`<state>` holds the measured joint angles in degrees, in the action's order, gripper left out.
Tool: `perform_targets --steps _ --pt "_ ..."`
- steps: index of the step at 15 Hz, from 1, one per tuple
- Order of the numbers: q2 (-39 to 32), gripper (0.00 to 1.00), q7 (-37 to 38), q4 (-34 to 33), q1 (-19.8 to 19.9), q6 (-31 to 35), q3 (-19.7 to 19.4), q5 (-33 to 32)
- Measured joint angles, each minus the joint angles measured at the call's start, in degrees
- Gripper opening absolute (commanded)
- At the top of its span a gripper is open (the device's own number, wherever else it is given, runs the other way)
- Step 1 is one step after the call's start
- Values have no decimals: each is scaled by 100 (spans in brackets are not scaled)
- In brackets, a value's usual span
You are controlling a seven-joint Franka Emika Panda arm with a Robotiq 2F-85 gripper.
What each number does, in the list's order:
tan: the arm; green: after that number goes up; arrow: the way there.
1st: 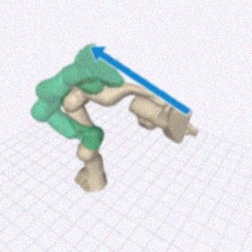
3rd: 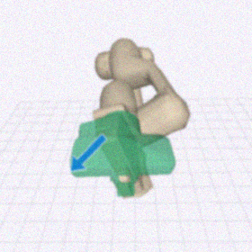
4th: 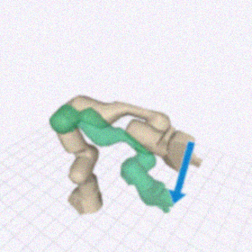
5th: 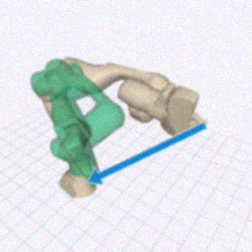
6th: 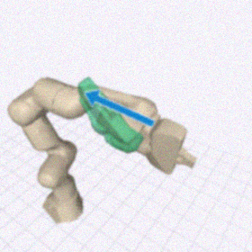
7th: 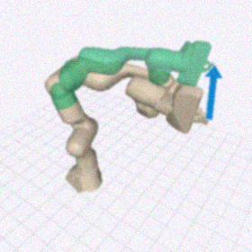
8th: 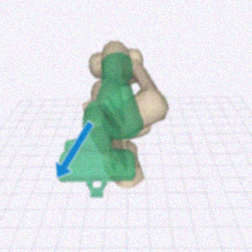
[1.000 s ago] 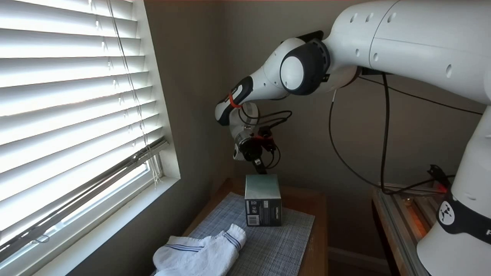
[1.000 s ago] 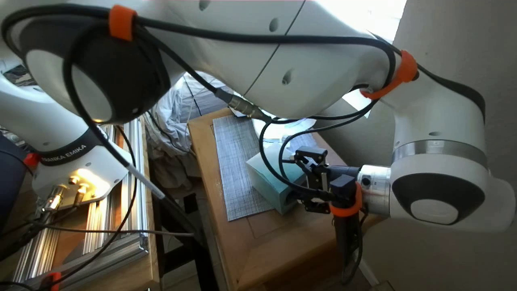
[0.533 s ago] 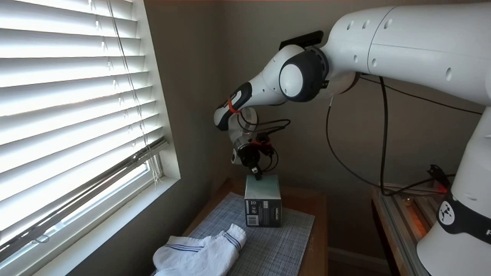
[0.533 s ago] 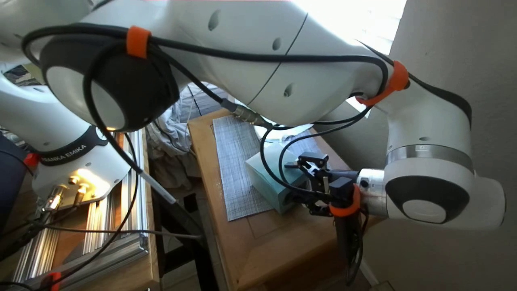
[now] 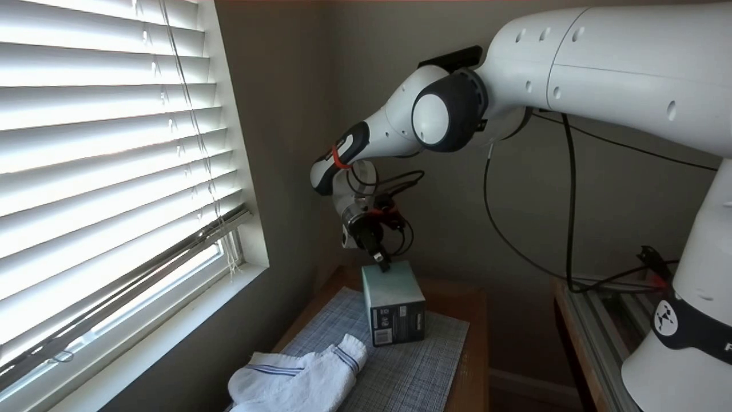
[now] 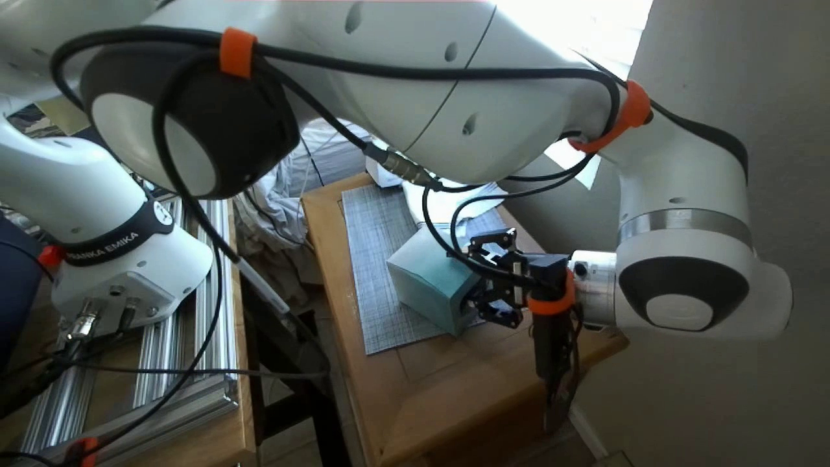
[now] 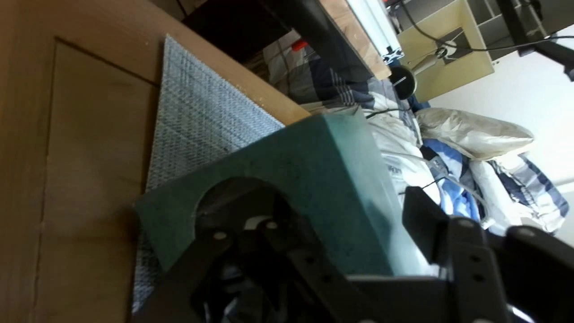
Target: Place the tissue box upright.
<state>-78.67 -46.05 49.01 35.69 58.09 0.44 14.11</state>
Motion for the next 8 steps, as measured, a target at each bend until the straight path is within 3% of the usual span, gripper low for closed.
perform_targets --steps 5,8 --pt "1 3 277 -7 -80 -842 0 0" --pt "21 4 362 22 -50 -1023 67 -1"
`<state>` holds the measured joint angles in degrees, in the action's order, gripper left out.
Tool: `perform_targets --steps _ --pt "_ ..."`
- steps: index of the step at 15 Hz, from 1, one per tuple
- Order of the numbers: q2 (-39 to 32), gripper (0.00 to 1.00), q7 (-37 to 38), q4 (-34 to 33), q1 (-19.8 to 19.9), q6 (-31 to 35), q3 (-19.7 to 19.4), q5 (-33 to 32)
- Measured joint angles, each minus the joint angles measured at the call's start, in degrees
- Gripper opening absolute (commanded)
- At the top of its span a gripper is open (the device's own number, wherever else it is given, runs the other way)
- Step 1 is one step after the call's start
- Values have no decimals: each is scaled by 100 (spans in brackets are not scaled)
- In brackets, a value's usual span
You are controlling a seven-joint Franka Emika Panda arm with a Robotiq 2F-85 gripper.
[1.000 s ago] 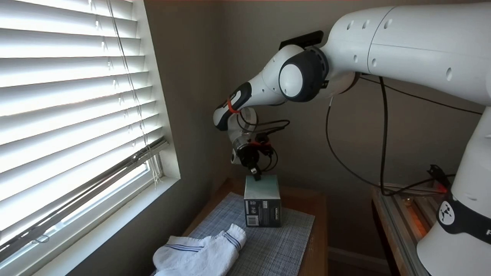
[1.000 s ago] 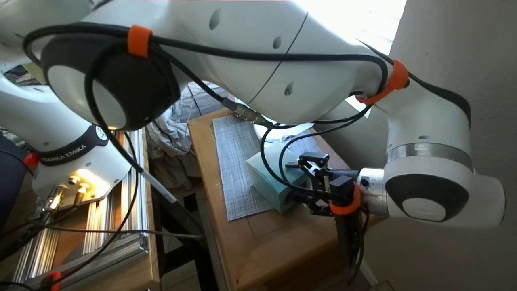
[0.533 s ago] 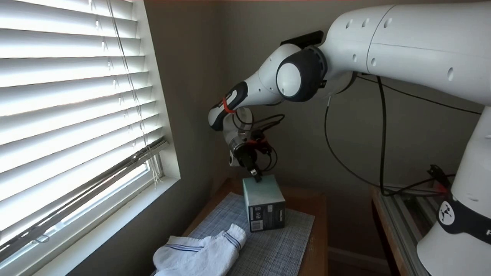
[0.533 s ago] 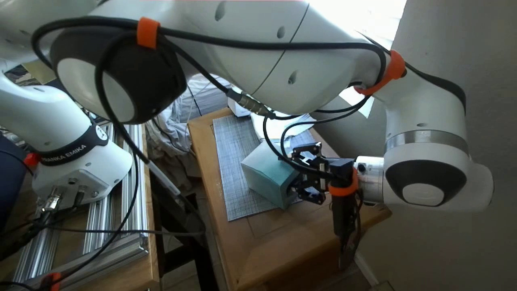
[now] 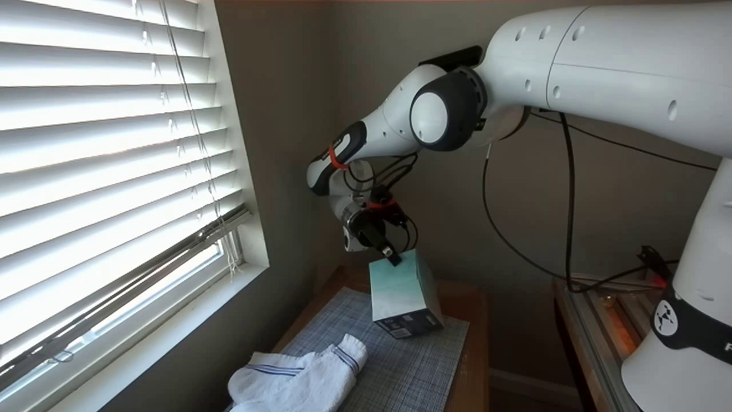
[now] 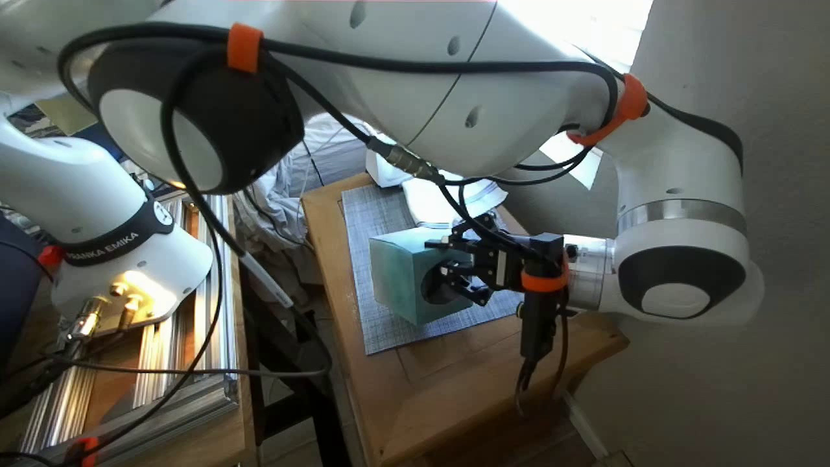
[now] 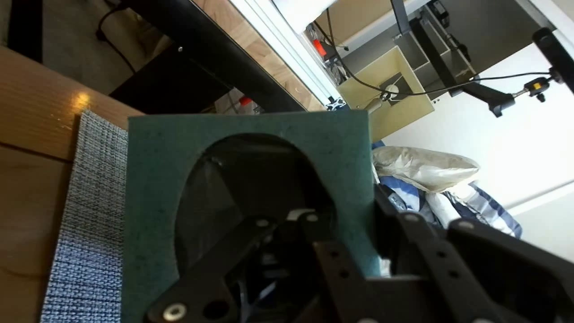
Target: Place the tissue box upright.
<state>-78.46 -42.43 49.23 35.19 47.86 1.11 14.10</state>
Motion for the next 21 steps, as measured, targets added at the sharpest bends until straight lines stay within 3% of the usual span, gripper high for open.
perform_targets --steps 5,9,16,21 --pt "432 0 -156 -31 -97 661 5 -76" --pt "1104 0 -365 193 -254 1647 -21 -191" --pt "2331 0 -710 1736 -214 4356 -60 -87" --pt "3038 0 -734 3030 -174 5933 -60 174"
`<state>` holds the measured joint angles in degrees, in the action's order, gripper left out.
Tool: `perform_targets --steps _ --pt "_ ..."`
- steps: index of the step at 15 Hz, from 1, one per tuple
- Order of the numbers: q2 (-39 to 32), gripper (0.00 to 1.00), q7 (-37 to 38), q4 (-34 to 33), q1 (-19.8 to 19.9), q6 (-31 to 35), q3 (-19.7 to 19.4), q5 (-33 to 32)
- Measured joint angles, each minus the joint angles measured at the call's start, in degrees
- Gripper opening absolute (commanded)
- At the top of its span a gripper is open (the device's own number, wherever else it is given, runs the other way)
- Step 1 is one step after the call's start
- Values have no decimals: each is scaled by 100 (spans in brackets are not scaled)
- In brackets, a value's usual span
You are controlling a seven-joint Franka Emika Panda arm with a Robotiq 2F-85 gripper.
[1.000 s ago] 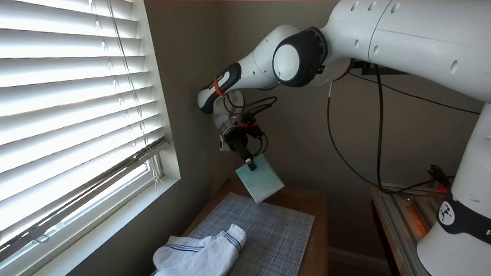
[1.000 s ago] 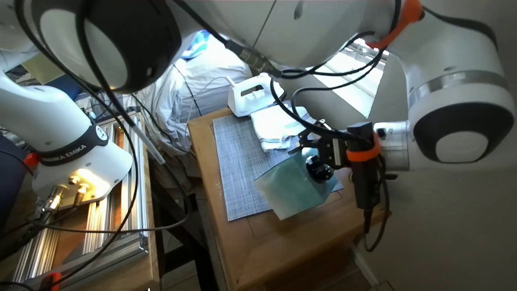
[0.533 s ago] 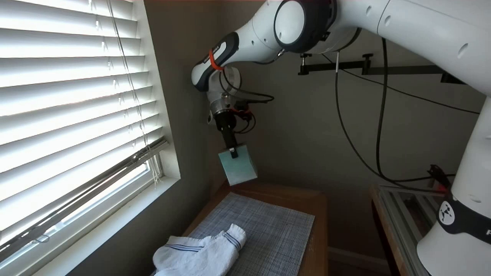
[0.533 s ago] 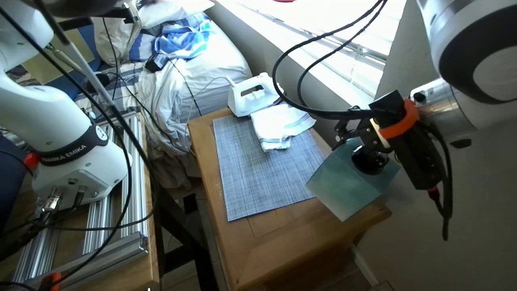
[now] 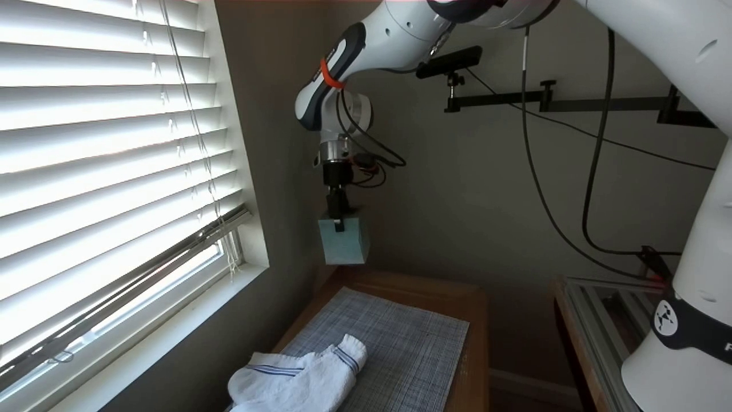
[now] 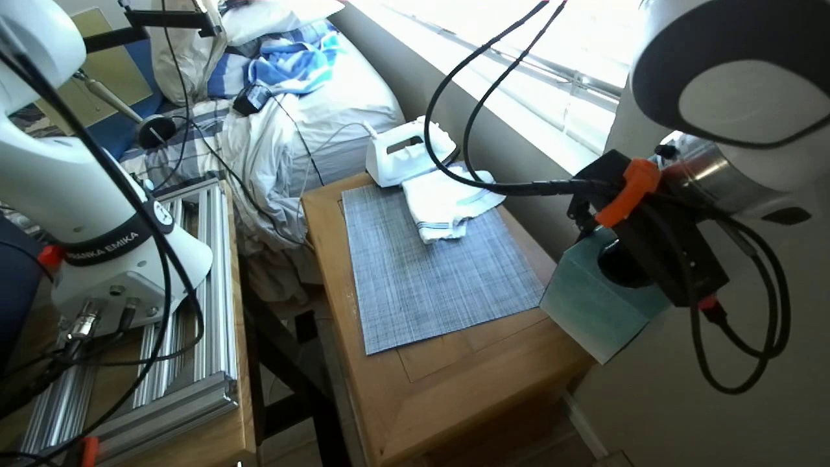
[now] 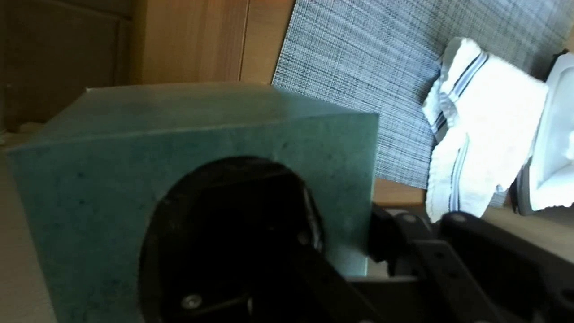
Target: Place the tissue box upright.
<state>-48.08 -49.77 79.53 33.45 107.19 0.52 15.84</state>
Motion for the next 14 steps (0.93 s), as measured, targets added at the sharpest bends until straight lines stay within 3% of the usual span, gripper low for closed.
perform_targets --steps 6,14 --pt "943 0 0 1613 19 1205 -74 357" --pt "2400 0 -47 3944 -23 1602 -311 797"
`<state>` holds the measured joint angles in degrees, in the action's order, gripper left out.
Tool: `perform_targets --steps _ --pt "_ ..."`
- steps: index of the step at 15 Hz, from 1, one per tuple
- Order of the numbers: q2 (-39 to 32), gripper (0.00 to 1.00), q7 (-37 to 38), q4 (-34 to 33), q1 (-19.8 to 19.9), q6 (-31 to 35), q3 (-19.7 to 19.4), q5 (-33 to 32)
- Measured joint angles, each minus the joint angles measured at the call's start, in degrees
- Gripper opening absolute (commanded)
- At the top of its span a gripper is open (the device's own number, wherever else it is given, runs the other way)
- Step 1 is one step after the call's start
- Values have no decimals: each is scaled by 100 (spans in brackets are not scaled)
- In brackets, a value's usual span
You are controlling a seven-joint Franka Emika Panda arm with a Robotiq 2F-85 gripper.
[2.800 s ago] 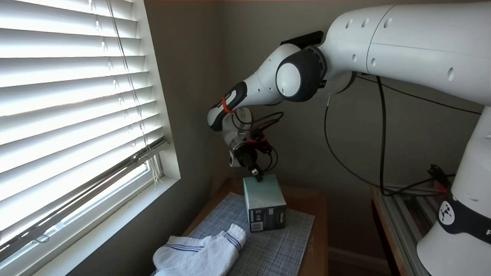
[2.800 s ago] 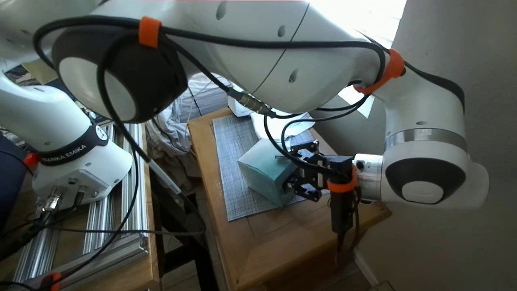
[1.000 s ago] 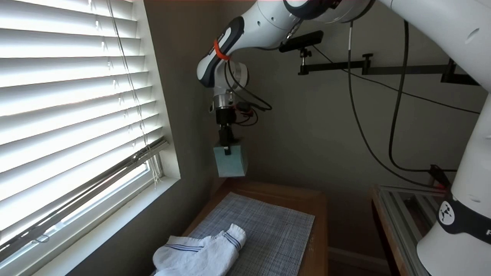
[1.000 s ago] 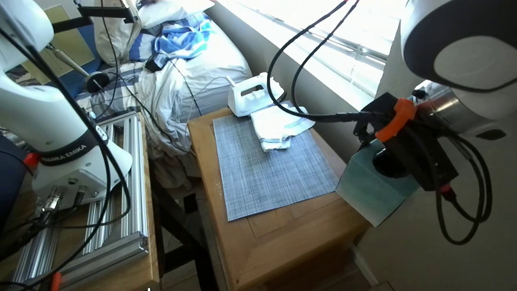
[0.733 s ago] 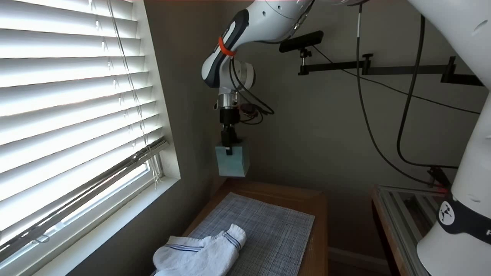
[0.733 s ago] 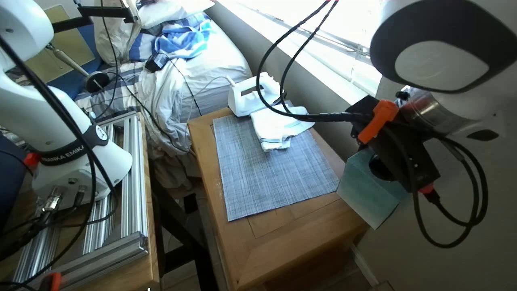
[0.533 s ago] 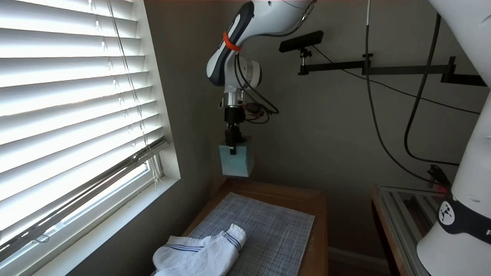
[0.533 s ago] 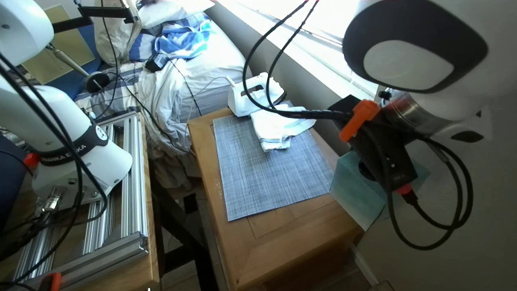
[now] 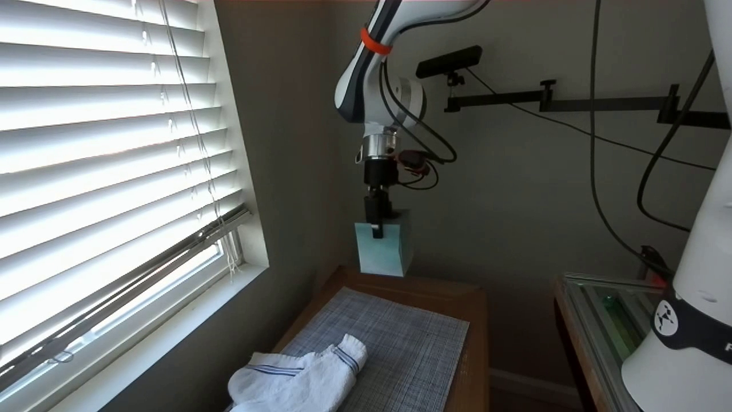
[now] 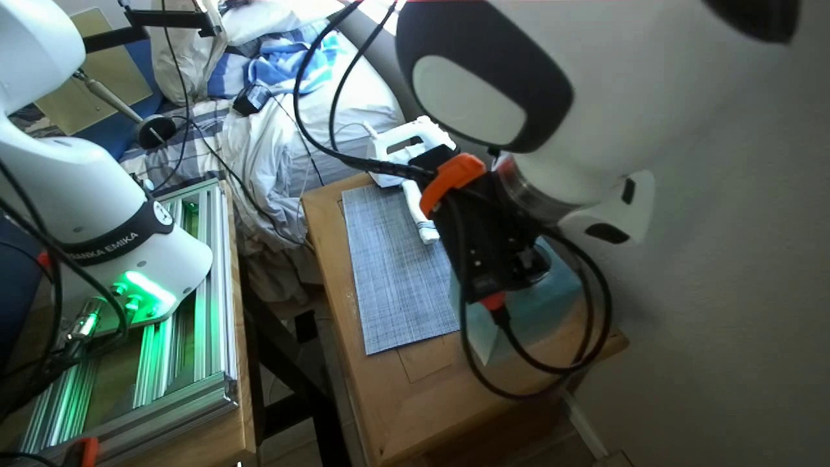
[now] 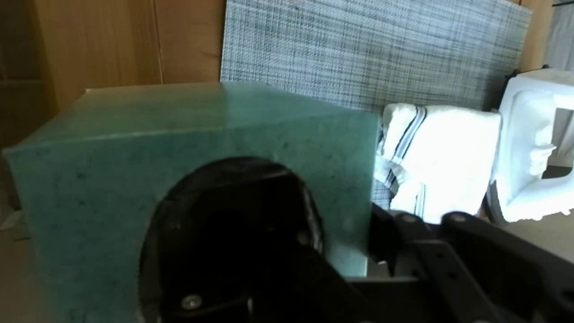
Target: Place the tissue box upright.
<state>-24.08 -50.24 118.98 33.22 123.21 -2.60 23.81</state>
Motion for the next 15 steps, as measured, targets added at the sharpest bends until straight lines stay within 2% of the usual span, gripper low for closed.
perform_targets --steps 3,7,8,9,15 --pt "310 0 -216 755 -110 373 -41 222" --pt "365 0 -825 1397 -385 1335 -9 753" --pt "361 25 -960 1491 -451 1539 12 879" --pt "356 26 -1064 1562 -513 1707 36 995" --pt "319 67 -1147 1662 -732 1933 35 1141"
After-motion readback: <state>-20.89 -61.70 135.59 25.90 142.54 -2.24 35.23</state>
